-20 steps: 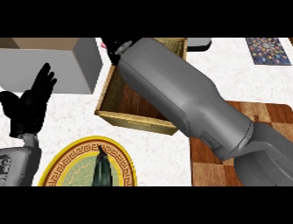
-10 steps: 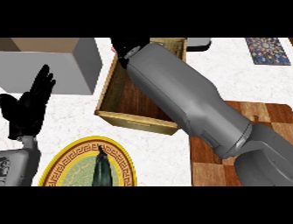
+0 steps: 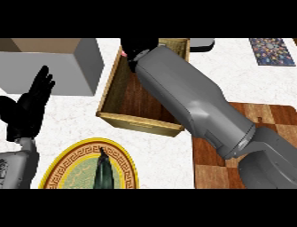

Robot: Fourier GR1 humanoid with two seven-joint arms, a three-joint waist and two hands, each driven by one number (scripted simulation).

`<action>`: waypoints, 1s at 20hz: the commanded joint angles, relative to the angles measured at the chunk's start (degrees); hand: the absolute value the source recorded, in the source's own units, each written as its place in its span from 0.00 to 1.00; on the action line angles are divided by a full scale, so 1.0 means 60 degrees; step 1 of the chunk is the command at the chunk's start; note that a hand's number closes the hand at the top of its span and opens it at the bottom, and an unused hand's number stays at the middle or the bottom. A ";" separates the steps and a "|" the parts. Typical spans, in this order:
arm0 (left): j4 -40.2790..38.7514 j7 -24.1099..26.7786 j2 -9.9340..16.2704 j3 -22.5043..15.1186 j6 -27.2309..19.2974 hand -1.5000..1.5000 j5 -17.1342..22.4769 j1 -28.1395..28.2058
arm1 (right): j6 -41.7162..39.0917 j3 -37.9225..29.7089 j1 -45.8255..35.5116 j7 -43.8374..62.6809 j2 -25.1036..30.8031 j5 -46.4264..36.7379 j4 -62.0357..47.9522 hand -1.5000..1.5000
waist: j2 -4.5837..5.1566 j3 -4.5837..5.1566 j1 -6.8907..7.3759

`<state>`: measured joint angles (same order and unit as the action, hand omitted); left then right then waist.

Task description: Pick the cupcake from the cutting board and place it in the basket

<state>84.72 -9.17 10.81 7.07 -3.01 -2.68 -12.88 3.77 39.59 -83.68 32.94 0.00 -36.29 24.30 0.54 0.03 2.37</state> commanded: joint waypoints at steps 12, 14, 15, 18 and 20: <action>-0.0479 0.0504 -0.0133 0.0061 -0.0032 0.50 -0.0083 0.0014 | -0.0902 -0.0118 0.0477 0.0909 0.0000 0.0853 0.0084 1.00 | -0.0009 0.0009 -0.0028; 0.0190 -0.0278 -0.0219 -0.0173 -0.0105 0.50 -0.0126 0.0012 | -0.1131 -0.0095 0.0221 0.1088 0.0000 0.0833 -0.0205 1.00 | -0.0006 0.0005 0.0068; -0.0267 0.0062 -0.0172 -0.0042 -0.0056 0.50 -0.0080 -0.0220 | -0.0591 0.0156 0.0817 0.1169 0.0000 0.0905 0.0020 1.00 | 0.0031 0.0009 0.0115; -0.0206 0.0222 -0.0028 0.0107 0.0036 0.50 -0.0047 0.0147 | -0.0642 -0.0110 0.0546 0.1623 0.0000 0.0976 0.0221 0.00 | -0.0014 0.0006 -0.0006; 0.0116 -0.0482 0.0023 0.0172 0.0128 0.50 0.0236 -0.0303 | 0.0208 -0.0413 0.0454 0.1402 0.0000 0.1046 0.0221 0.00 | -0.0001 0.0002 0.0035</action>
<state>85.13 -9.70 10.82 7.56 -2.42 -2.28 -12.90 1.22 38.32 -80.61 39.72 0.01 -31.10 24.14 0.48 0.03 2.41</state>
